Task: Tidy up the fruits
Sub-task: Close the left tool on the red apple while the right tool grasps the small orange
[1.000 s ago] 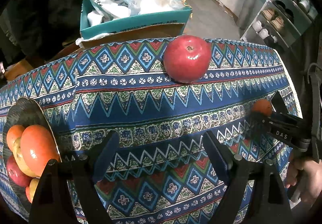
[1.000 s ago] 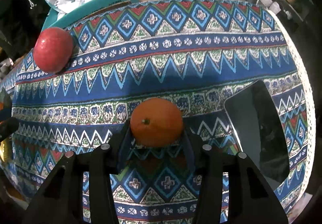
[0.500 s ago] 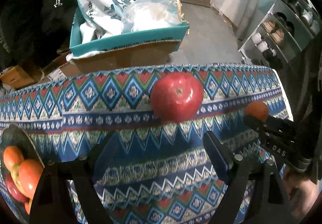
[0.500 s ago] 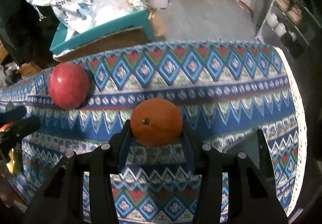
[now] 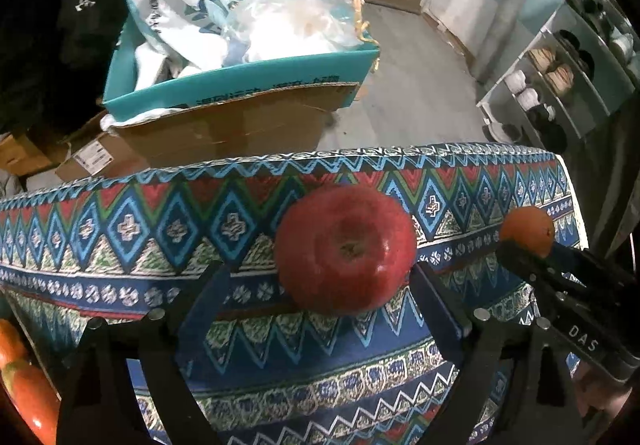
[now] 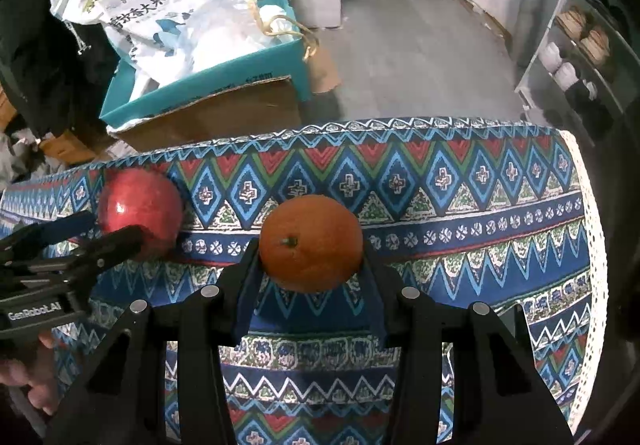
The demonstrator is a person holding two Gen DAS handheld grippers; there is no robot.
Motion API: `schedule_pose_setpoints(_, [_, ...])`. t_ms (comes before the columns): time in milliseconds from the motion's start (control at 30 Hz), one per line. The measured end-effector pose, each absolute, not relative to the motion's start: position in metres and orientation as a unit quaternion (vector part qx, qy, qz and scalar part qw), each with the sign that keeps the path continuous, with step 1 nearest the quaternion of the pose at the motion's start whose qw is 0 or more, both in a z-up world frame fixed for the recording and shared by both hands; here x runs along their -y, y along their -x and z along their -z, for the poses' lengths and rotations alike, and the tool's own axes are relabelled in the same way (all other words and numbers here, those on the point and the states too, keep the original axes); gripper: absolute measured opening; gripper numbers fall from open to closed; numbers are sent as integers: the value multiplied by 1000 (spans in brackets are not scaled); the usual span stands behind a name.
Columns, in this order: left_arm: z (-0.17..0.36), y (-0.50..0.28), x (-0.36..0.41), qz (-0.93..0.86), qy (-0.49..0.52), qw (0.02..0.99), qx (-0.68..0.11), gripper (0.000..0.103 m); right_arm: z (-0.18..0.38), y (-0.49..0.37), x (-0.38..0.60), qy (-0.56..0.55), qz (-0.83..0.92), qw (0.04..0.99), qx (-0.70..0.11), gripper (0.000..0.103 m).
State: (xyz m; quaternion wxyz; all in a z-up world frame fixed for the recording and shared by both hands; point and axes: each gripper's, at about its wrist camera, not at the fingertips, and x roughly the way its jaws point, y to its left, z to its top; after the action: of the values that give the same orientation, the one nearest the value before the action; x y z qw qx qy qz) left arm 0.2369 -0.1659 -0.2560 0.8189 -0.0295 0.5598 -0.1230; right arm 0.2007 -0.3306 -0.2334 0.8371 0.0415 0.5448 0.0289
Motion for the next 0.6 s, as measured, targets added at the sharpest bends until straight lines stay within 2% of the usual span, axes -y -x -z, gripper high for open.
schedule_pose_setpoints(233, [269, -245, 170, 124, 43, 811, -569, 92, 240, -199, 333, -48, -29, 836, -546, 46])
schedule_pose_setpoints(400, [274, -246, 172, 142, 67, 803, -575, 77, 239, -200, 331, -47, -28, 837, -544, 46])
schedule_pose_setpoints(600, [272, -242, 178, 144, 43, 807, -572, 76, 236, -195, 335, -50, -27, 838, -543, 46])
